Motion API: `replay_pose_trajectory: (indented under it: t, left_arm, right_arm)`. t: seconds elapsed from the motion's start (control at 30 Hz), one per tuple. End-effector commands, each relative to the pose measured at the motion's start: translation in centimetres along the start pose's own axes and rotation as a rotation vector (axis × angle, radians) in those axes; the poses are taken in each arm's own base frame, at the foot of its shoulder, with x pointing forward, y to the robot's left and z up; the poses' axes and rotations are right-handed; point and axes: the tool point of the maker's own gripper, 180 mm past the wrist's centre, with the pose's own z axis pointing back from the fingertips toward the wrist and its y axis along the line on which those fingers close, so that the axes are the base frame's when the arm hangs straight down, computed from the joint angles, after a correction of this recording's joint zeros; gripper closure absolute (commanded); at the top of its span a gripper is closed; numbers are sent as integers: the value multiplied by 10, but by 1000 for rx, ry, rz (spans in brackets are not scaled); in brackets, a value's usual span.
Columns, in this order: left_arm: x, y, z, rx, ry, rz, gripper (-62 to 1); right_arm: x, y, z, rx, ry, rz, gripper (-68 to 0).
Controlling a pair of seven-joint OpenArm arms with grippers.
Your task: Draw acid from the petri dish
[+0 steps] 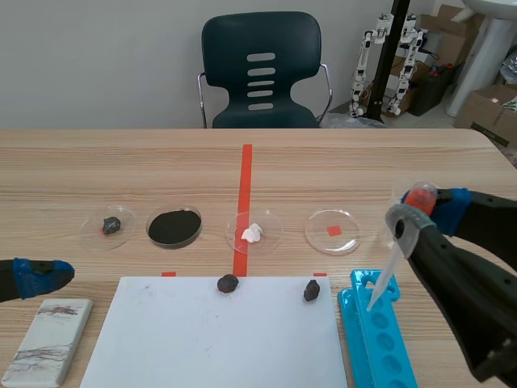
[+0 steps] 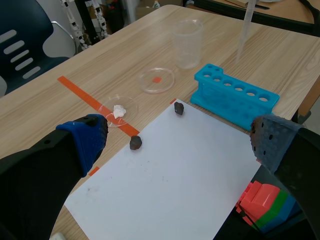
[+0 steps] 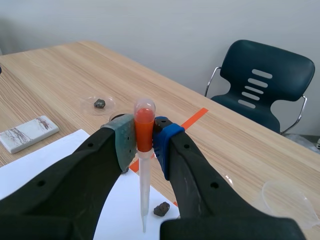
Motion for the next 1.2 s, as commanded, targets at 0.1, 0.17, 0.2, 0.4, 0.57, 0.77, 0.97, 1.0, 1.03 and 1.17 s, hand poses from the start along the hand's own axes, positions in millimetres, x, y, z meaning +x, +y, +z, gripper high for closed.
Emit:
replay_pose_trajectory:
  t: [0.1, 0.17, 0.2, 0.4, 0.57, 0.77, 0.97, 1.0, 1.03, 1.17]
  left_arm:
    - [8, 1, -2, 8, -32, 7, -598]
    - [8, 1, -2, 8, -32, 7, -598]
    - [8, 1, -2, 8, -32, 7, -598]
    - [8, 1, -2, 8, -32, 7, -598]
    - [8, 1, -2, 8, -32, 7, -598]
    - [8, 1, -2, 8, -32, 7, -598]
    - [8, 1, -2, 8, -32, 7, -598]
    - [8, 1, -2, 8, -32, 7, -598]
    - [8, 1, -2, 8, -32, 7, -598]
    - [8, 1, -2, 8, -32, 7, -598]
  right_arm:
    - [7, 1, 14, -11, -24, -24, -92]
    - [9, 3, 19, -11, -25, -33, -92]
    - [9, 3, 22, -12, -24, -36, -92]
    - [8, 4, 24, -6, -12, -26, -92]
    - [8, 5, 23, 0, -13, -15, -92]
    - [11, 5, 23, 0, -33, -16, -92]
    - [11, 5, 23, 0, -31, -16, -92]
    - [11, 5, 23, 0, -31, -16, -92]
    - [11, 5, 23, 0, -31, -16, -92]
    - [11, 5, 23, 0, -31, -16, -92]
